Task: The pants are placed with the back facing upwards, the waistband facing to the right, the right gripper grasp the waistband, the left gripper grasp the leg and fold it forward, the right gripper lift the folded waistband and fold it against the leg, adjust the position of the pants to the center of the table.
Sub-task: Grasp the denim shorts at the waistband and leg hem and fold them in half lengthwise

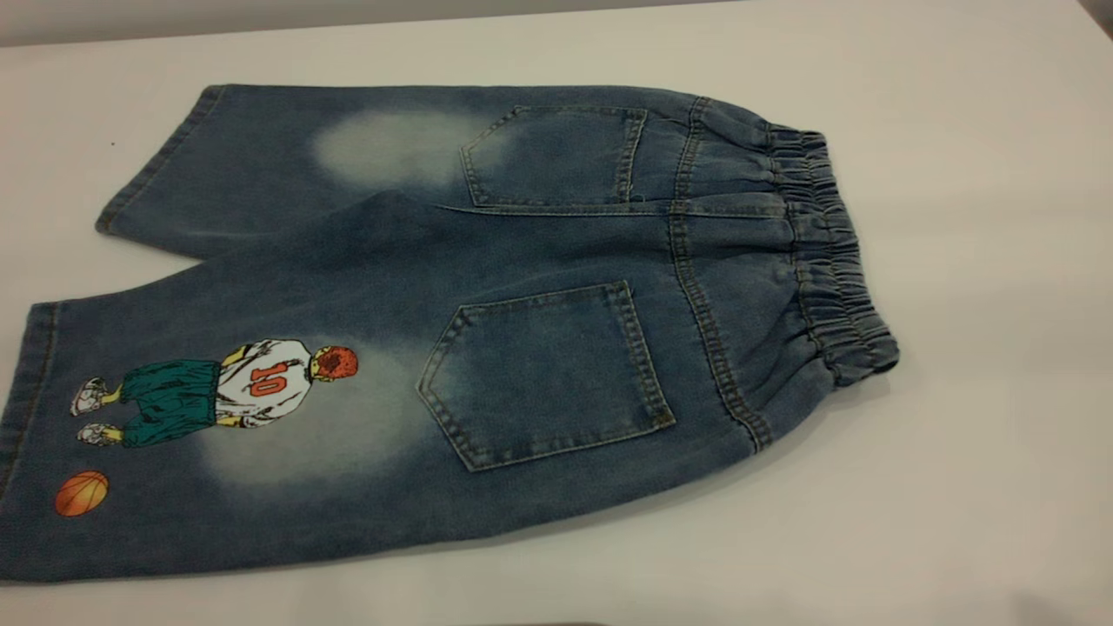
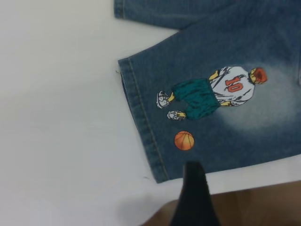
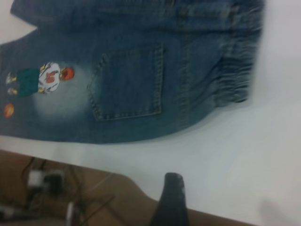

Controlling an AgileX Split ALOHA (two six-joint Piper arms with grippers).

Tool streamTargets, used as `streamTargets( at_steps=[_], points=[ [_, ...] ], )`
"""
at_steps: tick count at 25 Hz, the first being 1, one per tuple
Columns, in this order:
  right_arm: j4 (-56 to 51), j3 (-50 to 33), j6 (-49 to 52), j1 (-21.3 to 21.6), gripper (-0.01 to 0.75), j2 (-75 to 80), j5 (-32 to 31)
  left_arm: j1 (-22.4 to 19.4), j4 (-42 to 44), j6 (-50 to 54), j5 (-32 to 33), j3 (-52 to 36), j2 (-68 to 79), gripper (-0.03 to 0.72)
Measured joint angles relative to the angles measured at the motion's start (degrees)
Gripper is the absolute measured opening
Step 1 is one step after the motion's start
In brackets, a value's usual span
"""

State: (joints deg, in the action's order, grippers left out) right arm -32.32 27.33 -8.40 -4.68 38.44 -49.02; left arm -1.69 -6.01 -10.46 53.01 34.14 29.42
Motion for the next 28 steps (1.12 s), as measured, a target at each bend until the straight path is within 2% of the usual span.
streamTargets(
  at_steps=[6,10,14,18,22,28],
  points=[
    [-15.3,0.0,-13.4,0.0,0.57,23.3,7.8,0.0,-1.3,-5.2,-6.1,4.1,19.6,0.541],
    [-31.2,0.0,-27.9,0.0,0.571,38.8,11.0,0.0,-6.3,-10.2,-9.8,5.2,30.7,0.575],
    [-48.1,0.2,-42.1,0.0,0.571,52.6,11.9,0.0,-13.3,-16.4,-13.3,5.2,38.8,0.58],
    [-61.6,0.6,-53.5,0.0,0.571,64.0,10.2,0.0,-21.0,-23.1,-15.5,5.2,44.3,0.58],
    [-69.9,0.9,-61.1,0.0,0.571,71.8,8.2,0.0,-28.3,-29.5,-16.0,5.2,47.9,0.58],
    [-71.9,2.8,-65.5,0.4,0.571,78.0,7.7,0.0,-33.5,-33.9,-16.2,5.3,48.9,0.58]
  ],
)
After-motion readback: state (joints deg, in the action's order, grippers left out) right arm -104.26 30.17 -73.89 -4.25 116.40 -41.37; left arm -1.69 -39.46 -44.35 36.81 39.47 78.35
